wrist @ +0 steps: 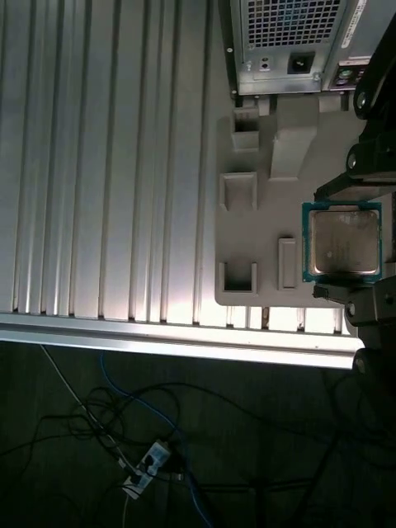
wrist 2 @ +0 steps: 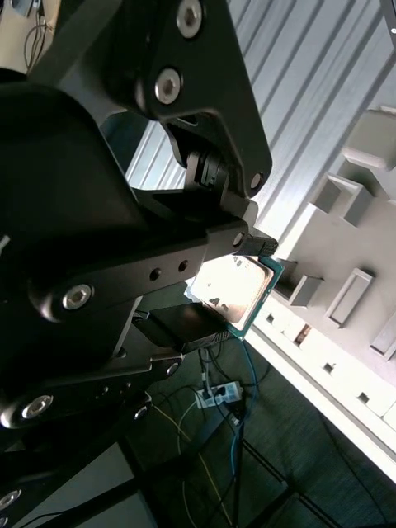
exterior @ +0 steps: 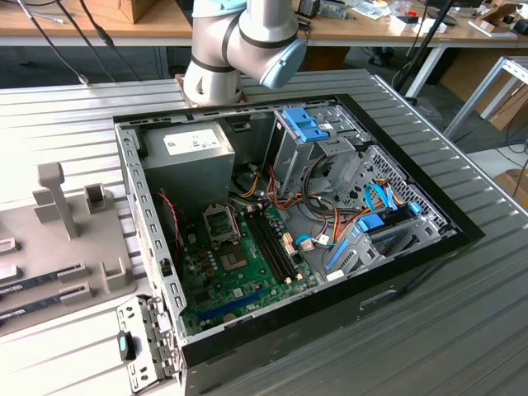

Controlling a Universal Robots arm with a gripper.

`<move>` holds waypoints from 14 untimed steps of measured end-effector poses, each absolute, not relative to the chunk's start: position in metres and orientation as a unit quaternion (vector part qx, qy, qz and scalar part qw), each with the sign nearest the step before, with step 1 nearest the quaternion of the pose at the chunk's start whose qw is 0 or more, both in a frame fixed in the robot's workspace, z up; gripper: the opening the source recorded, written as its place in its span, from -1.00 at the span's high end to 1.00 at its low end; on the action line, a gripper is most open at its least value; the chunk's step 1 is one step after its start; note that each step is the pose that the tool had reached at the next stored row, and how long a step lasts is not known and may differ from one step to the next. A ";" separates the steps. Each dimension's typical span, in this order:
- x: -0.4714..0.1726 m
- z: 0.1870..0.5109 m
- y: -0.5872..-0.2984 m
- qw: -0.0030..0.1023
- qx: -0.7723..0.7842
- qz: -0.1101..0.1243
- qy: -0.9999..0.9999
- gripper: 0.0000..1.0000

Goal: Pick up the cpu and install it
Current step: 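Pick up the cpu and move it towards the insertion slot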

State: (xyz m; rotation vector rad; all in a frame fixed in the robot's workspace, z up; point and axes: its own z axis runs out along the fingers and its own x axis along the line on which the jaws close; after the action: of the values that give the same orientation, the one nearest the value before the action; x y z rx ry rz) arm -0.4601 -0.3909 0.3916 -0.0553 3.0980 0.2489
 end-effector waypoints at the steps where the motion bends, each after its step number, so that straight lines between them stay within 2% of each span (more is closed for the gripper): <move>1: -0.460 0.392 -0.391 0.017 -0.018 0.080 0.996 0.05; 14: -0.460 0.402 -0.391 0.017 -0.018 0.086 0.996 0.05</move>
State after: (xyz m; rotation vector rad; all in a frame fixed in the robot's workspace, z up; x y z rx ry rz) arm -0.4600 -0.3909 0.4024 -0.0549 3.0963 0.2667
